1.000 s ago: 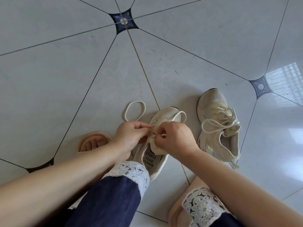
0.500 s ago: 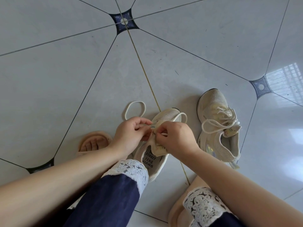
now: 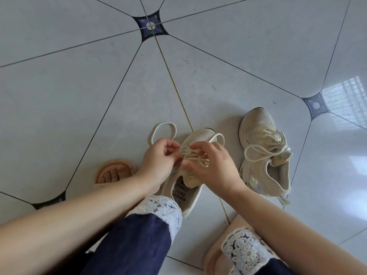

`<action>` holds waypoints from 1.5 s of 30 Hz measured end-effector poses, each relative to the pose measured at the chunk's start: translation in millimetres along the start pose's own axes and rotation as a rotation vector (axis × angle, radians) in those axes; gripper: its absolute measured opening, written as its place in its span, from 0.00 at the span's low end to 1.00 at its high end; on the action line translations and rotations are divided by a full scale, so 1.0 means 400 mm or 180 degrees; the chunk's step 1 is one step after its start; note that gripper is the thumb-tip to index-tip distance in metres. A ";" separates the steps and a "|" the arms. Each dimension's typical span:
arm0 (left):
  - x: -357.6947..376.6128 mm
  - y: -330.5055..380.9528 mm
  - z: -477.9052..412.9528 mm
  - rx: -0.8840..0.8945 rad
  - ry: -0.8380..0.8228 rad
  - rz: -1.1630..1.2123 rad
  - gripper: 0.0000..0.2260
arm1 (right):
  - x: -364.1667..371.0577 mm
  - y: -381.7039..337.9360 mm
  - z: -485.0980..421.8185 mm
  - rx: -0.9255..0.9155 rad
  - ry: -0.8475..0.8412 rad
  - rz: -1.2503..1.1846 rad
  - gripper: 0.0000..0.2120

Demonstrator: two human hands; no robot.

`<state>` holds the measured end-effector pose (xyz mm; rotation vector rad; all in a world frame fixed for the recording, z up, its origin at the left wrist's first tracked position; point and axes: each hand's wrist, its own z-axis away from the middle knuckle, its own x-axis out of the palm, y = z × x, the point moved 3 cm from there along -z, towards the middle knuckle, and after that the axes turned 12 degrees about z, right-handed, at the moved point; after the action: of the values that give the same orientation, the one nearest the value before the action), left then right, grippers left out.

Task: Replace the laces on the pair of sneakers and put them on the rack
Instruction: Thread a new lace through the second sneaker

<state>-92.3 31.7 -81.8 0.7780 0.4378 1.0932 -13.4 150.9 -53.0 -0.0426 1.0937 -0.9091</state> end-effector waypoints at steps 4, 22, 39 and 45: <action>-0.002 0.008 -0.002 0.0180 0.0365 -0.0045 0.10 | 0.013 -0.022 -0.009 -0.0118 -0.0074 0.0731 0.26; -0.010 0.057 -0.031 0.0746 -0.1192 -0.2576 0.08 | 0.020 -0.002 -0.006 -0.0159 0.0137 0.0805 0.23; -0.115 0.106 -0.062 -0.0434 -0.0092 0.2007 0.12 | 0.029 -0.004 -0.001 -0.0152 0.0102 0.0794 0.23; -0.021 0.108 -0.035 0.0866 -0.1121 -0.1935 0.09 | 0.027 -0.002 -0.001 -0.0165 0.0196 0.0812 0.24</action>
<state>-131.9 39.1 -59.5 0.9716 0.4835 0.3228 -12.7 143.3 -61.0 0.0812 1.1505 -0.6566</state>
